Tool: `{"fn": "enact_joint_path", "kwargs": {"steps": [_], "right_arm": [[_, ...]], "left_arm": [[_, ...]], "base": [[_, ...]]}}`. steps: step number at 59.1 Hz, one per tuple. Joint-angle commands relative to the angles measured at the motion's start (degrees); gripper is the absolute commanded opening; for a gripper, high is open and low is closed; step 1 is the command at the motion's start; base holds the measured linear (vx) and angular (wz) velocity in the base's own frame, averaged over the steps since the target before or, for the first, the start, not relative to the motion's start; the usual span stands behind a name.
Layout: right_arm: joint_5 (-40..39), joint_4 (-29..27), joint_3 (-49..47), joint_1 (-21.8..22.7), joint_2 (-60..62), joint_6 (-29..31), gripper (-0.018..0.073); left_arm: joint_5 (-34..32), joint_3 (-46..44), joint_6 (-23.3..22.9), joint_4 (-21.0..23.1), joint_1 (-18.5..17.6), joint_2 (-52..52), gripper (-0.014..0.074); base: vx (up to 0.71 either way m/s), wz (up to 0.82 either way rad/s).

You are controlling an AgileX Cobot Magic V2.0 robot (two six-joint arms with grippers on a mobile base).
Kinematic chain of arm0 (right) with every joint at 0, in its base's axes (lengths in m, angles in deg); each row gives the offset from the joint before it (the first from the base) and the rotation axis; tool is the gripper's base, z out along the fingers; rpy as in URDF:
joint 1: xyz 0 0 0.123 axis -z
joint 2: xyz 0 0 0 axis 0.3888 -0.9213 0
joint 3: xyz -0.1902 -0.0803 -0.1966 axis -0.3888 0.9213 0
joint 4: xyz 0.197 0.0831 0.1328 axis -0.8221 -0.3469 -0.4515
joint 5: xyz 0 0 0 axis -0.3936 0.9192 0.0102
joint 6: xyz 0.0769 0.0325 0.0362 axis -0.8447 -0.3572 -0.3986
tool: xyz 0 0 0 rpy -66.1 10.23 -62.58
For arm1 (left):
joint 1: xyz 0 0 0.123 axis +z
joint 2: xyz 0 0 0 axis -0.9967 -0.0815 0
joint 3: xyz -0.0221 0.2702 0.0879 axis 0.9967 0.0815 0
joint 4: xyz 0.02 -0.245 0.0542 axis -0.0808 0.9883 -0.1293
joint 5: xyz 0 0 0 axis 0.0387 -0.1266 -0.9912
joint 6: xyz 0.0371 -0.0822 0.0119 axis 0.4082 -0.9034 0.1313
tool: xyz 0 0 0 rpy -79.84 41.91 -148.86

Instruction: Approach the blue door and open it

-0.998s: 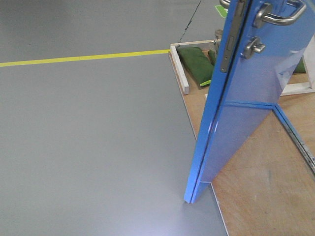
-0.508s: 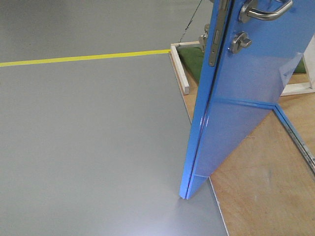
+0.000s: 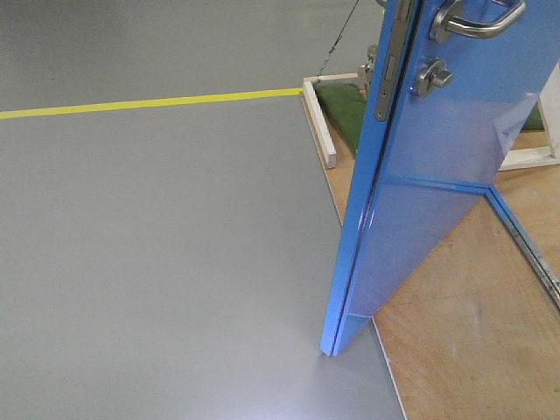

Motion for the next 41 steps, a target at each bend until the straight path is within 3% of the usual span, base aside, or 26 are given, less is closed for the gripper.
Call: {"fn": "enact_joint_path", "kwargs": {"steps": [1,41], "right_arm": [[-2.3,-1.4,-1.9,-0.1,2.1,0.8,-0.0001],[-2.3,-1.4,-1.9,-0.1,2.1,0.8,-0.0001]], "left_arm": [[-4.6,-1.7,-0.4,0.1,-0.5,0.8,0.0073],[-4.6,-1.7,-0.4,0.1,-0.5,0.8,0.0073]], "base": [[0.0,0.0],[0.0,0.02]]}}
